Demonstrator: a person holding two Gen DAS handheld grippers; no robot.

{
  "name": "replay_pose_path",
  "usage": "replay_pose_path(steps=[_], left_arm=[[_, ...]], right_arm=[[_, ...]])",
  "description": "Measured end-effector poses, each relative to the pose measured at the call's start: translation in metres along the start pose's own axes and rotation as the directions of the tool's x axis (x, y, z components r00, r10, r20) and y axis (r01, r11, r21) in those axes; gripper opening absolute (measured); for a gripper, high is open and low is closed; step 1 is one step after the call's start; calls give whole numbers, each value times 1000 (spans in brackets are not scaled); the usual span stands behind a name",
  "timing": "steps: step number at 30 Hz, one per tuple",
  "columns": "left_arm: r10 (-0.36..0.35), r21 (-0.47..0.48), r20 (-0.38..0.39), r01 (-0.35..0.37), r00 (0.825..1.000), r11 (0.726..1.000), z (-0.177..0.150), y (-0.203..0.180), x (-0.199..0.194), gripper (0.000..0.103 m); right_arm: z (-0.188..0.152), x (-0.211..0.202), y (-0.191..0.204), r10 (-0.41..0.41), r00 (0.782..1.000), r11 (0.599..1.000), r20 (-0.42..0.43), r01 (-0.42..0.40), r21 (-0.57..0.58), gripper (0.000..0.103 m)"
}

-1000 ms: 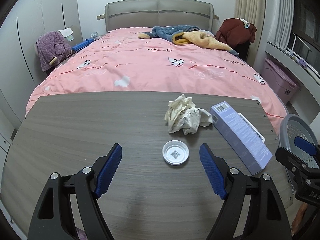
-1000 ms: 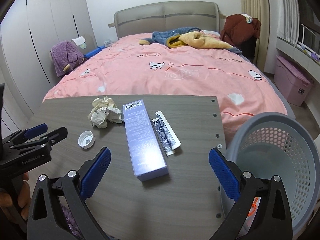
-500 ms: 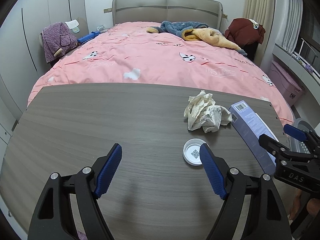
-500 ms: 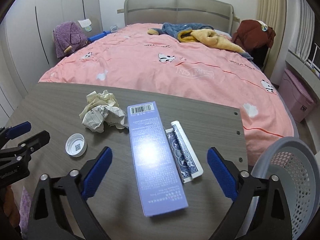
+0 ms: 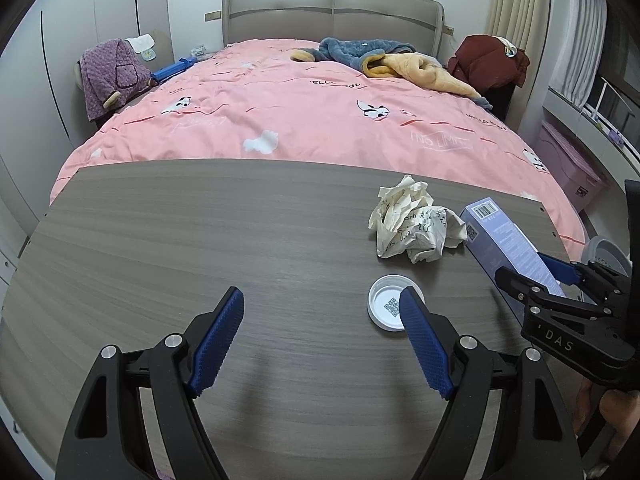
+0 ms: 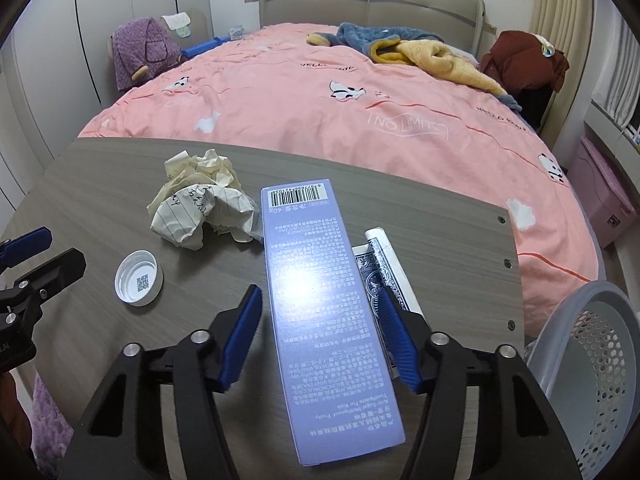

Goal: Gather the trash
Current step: 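Grasp the lavender toothpaste box with the right gripper, then lift and hold the lavender box with the right gripper, adjusting its grip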

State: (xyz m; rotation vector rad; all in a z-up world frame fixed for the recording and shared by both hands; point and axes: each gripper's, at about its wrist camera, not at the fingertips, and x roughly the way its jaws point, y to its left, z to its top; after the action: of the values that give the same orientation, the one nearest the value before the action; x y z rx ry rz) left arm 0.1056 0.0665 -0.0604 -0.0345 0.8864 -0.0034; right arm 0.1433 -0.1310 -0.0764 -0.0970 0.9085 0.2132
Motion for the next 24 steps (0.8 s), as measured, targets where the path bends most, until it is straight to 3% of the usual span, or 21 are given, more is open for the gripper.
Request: replay_pose_path(steps=[5,13,16,18,24], left_arm=[[1,-5,2,-1,1000,1000,0,1,0,76],[1,-6,6,-1,1000,1000,0,2,-1,76],[3,-3,5,-3,1000,1000,-1,2,-1,76],[2,-3,8,-2,1000,1000,-1,2,-2,76],[4,0,11,-4,1000,1000,-1,3,-4,76]], right_arm=[[-6,-4,6,15,1000,1000,3,-15,-11,44],[-26,-21,15,47,999,998,-9,-46,39,44],[-30,-25,20,45,999,999,-15,-44,32,46],[-31,-24,21,43,999,999,-18,-43,29,55],[-32,-18,26,46,999,999,-28,-46,26,54]])
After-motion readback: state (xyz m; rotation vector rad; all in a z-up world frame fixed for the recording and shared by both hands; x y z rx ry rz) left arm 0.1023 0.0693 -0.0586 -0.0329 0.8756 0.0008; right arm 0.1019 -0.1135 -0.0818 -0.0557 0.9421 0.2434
